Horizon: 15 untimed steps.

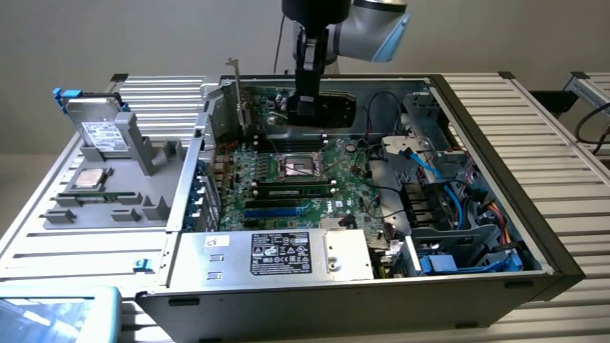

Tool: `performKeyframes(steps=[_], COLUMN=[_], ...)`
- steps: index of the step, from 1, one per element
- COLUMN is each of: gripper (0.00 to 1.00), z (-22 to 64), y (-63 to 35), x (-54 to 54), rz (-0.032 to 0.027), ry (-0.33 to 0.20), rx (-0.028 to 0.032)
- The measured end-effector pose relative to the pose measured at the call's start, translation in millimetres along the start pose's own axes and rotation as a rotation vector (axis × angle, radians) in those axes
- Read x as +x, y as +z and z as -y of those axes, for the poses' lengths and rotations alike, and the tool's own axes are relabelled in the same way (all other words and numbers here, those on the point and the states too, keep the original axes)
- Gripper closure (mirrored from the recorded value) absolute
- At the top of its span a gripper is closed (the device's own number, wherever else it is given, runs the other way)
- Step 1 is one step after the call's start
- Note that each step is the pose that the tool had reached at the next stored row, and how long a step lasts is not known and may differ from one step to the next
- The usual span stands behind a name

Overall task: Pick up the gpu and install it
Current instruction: 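Insert the gpu into the slot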

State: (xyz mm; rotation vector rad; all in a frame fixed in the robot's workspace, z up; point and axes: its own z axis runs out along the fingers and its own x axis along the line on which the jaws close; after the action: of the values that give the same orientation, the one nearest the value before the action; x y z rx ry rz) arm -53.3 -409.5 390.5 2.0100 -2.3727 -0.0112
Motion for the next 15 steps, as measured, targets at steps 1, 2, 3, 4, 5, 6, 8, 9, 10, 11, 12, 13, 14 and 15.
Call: performKeyframes(steps=[1,2,3,4,5,6,8,9,10,11,12,13,14,15], gripper=[0.72,0.72,0.72,0.72,0.72,0.72,0.72,0.72,0.72,0.72,0.72,0.72,0.72,0.72], z=[0.0,0.0,0.0,0.0,0.0,0.0,0.0,0.0,0.0,-0.1,-0.1,-0.1,-0.1,-0.1], y=[0.3,0.6,0.8,0.9,1.1,1.2,1.3,1.3,1.4,2.3,3.8,4.4,4.3,4.4], x=[0.0,0.0,0.0,-0.1,-0.1,-0.1,0.0,0.0,0.0,0.0,0.0,0.0,0.0,0.0], rz=[-0.0014,-0.0031,-0.0052,-0.0084,-0.0128,-0.0185,-0.0336,-0.0419,-0.0503,-0.0539,-0.0537,-0.0542,-0.0544,-0.0544], ry=[-0.016,-0.032,-0.047,-0.06,-0.072,-0.083,-0.101,-0.109,-0.117,-0.119,-0.119,-0.119,-0.119,-0.119], rx=[0.0035,0.0071,0.0107,0.0141,0.0167,0.0185,0.0215,0.0228,0.024,0.0246,0.0247,0.0237,0.0226,0.0226])
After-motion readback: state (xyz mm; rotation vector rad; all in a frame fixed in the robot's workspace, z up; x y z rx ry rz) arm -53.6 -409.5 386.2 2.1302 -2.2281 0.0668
